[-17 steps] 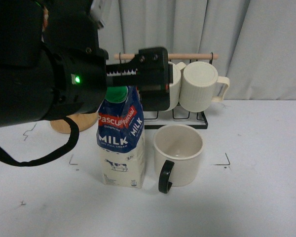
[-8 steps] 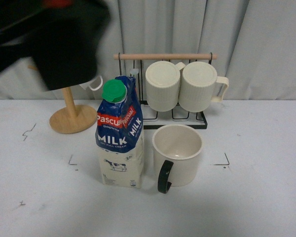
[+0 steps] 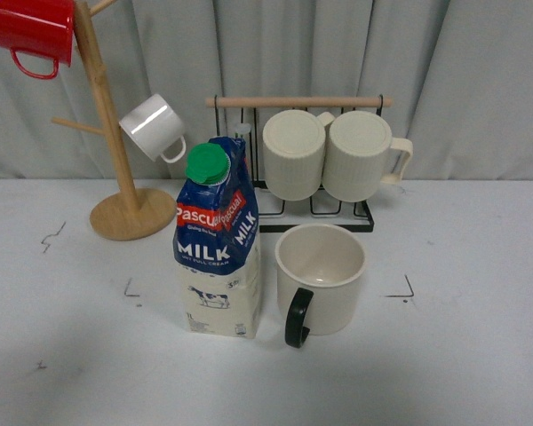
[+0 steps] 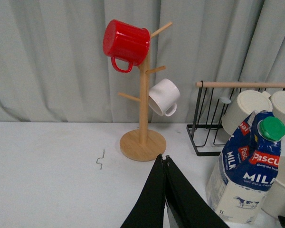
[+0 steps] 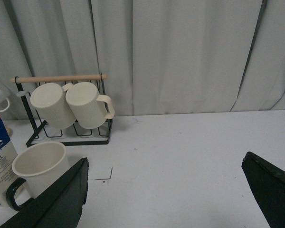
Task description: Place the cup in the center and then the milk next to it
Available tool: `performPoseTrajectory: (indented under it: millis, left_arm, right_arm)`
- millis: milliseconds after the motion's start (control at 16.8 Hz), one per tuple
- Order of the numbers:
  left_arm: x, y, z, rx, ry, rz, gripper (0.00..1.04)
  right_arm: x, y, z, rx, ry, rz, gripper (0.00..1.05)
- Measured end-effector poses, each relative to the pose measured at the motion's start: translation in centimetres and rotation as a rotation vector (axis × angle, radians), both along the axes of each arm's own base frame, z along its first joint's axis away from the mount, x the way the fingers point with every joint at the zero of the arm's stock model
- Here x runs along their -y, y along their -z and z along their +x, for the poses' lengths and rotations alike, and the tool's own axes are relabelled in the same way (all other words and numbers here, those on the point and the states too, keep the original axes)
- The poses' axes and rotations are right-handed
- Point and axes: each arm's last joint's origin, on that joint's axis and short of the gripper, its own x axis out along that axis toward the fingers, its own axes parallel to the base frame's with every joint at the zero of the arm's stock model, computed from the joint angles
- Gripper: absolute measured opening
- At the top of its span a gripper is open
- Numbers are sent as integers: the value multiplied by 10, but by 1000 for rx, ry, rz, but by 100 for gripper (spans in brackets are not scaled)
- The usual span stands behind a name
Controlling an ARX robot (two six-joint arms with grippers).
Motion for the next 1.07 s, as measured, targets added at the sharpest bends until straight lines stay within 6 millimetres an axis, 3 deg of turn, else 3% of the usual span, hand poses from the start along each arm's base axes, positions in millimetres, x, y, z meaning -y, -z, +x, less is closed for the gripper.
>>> performPoseTrajectory:
  millis: [358,1075]
  left_arm:
    - [-20,10,-10,10,-26,4,2]
    - [-18,14,-28,-5,3,4,2]
  right_arm:
    - [0,0,0,0,0,0,98]
    - [0,0,0,0,0,0,98]
